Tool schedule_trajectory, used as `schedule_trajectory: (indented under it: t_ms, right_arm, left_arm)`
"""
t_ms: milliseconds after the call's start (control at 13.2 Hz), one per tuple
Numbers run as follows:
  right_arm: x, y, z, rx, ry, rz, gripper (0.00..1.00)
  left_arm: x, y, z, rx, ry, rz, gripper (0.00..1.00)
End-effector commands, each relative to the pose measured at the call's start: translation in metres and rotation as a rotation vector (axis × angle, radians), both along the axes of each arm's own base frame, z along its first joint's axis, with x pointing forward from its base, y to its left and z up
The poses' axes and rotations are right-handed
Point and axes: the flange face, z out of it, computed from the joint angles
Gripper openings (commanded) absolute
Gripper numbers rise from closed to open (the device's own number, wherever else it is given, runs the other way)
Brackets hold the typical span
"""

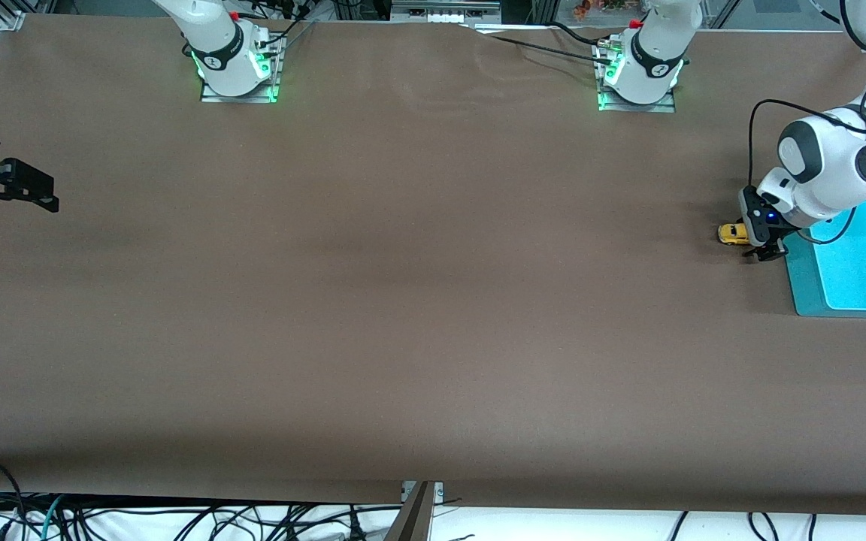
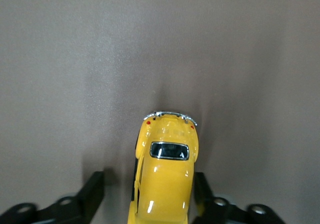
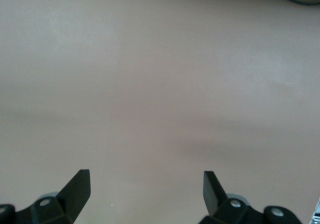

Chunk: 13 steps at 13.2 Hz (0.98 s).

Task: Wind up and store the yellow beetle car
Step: 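Grasp the yellow car with the left gripper and lift it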

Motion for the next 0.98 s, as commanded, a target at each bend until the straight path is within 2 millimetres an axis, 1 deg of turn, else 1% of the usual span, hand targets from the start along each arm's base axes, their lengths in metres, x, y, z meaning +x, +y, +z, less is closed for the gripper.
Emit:
schedule_trajectory:
  t_ms: [0, 76, 152, 227, 303, 455, 530, 606, 682, 758, 909]
  right_arm:
    - [-0.017, 0.004, 0.004, 0.000, 0.015, -0.024, 1.00]
    - [-0.019, 0.004, 0.003, -0.001, 0.029, -0.034, 1.00]
    - [-0.021, 0.005, 0.002, -0.001, 0.042, -0.041, 1.00]
    - [-0.027, 0.005, 0.001, -0.001, 0.062, -0.044, 1.00]
    - [-0.036, 0.005, -0.003, -0.002, 0.080, -0.050, 1.00]
    - [-0.044, 0.005, -0.008, 0.000, 0.086, -0.054, 1.00]
    - [-0.044, 0.006, -0.009, 0.000, 0.089, -0.054, 1.00]
    - [-0.044, 0.007, -0.010, 0.009, 0.090, -0.068, 1.00]
    - [-0.042, 0.009, -0.014, 0.016, 0.094, -0.105, 1.00]
    - [-0.042, 0.011, -0.017, 0.016, 0.099, -0.131, 1.00]
    - [-0.042, 0.013, -0.025, 0.015, 0.114, -0.132, 1.00]
  left_arm:
    - [0.008, 0.000, 0.017, 0.020, -0.026, -0.036, 0.16]
    - [0.017, -0.012, 0.034, 0.022, -0.037, -0.055, 0.16]
    - [0.025, -0.028, 0.059, 0.018, -0.017, -0.054, 0.15]
    - [0.035, -0.040, 0.087, 0.023, 0.014, -0.037, 0.15]
    - [0.044, -0.047, 0.110, 0.024, 0.061, -0.012, 0.15]
    - [0.065, -0.038, 0.153, 0.022, 0.153, 0.002, 0.16]
    - [0.071, -0.031, 0.173, 0.024, 0.185, 0.005, 0.16]
    - [0.073, -0.022, 0.189, 0.031, 0.220, -0.003, 0.16]
    - [0.076, -0.006, 0.209, 0.068, 0.235, -0.035, 0.16]
    - [0.072, 0.020, 0.216, 0.103, 0.241, -0.058, 0.16]
    - [0.060, 0.081, 0.202, 0.115, 0.229, -0.052, 0.17]
